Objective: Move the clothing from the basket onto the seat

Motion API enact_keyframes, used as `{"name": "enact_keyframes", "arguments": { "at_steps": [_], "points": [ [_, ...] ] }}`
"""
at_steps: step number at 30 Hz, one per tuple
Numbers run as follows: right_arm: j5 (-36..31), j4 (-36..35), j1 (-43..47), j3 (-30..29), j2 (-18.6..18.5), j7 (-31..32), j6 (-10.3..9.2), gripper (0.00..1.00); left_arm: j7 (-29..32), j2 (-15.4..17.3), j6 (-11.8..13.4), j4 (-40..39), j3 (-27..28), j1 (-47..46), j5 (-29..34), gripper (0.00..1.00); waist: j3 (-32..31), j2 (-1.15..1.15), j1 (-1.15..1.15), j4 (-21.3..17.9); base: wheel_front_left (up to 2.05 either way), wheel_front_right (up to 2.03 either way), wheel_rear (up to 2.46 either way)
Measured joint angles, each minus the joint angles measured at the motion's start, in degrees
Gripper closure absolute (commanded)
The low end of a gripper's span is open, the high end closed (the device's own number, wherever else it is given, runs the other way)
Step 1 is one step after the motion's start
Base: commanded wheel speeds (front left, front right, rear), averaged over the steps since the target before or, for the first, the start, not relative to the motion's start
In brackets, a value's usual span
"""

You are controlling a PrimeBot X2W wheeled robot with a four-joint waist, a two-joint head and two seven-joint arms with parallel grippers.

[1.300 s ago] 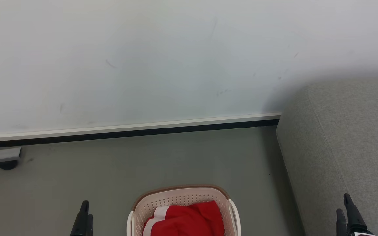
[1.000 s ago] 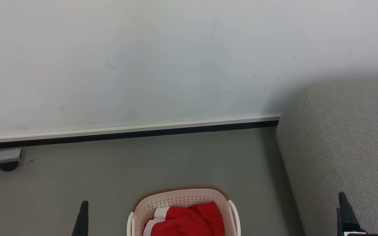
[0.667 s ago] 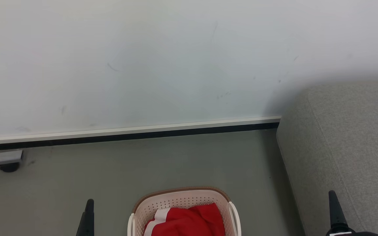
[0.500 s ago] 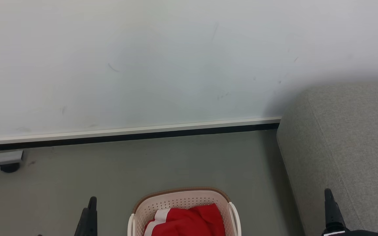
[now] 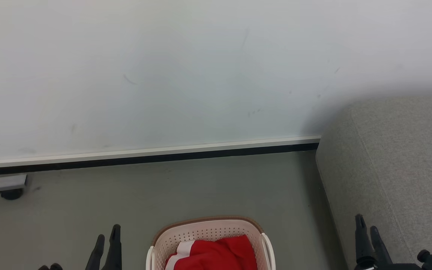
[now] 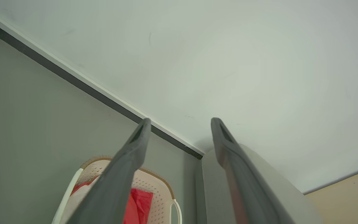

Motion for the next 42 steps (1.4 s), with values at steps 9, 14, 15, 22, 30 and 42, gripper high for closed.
{"name": "enact_keyframes", "arguments": {
  "at_steps": [9, 14, 15, 22, 30, 42],
  "points": [
    [-7.3, -0.4, 0.6, 2.2, -0.5, -1.6, 0.0, 0.0, -1.6, 0.1, 1.4, -1.1, -1.6, 0.7, 7.7, 0.0, -0.4, 0.0, 0.0, 0.3, 0.0, 0.0, 0.0],
    [-10.5, -0.8, 0.7, 3.2, -0.6, -2.3, 0.0, 0.0, -2.5, 0.1, 1.7, -2.0, -2.1, 1.0, 11.3, 0.0, -0.4, 0.0, 0.0, 0.5, 0.0, 0.0, 0.0],
    [-11.1, -0.9, 0.7, 3.4, -0.7, -2.5, 0.0, 0.0, -2.5, 0.1, 1.9, -2.2, -2.2, 1.0, 11.9, 0.0, -0.4, 0.0, 0.0, 0.5, 0.0, 0.0, 0.0],
    [-15.1, -1.4, 0.7, 4.8, -0.9, -3.5, 0.0, 0.0, -3.7, 0.1, 2.1, -3.0, -2.7, 1.1, 16.0, 0.0, -0.5, 0.0, 0.0, 0.6, 0.0, 0.0, 0.0],
    [-19.2, -1.6, 0.7, 6.2, -1.2, -4.6, 0.0, 0.0, -4.7, 0.1, 2.7, -3.6, -3.4, 1.2, 20.7, 0.0, -0.8, 0.01, 0.0, 0.7, 0.0, 0.0, 0.0],
    [-24.9, -2.5, 0.7, 8.8, -2.0, -6.1, 0.0, 0.0, -6.3, 0.2, 3.7, -4.4, -4.5, 1.3, 26.9, 0.0, -1.4, 0.0, 0.0, 0.7, 0.0, 0.0, 0.0]
  ]
}}
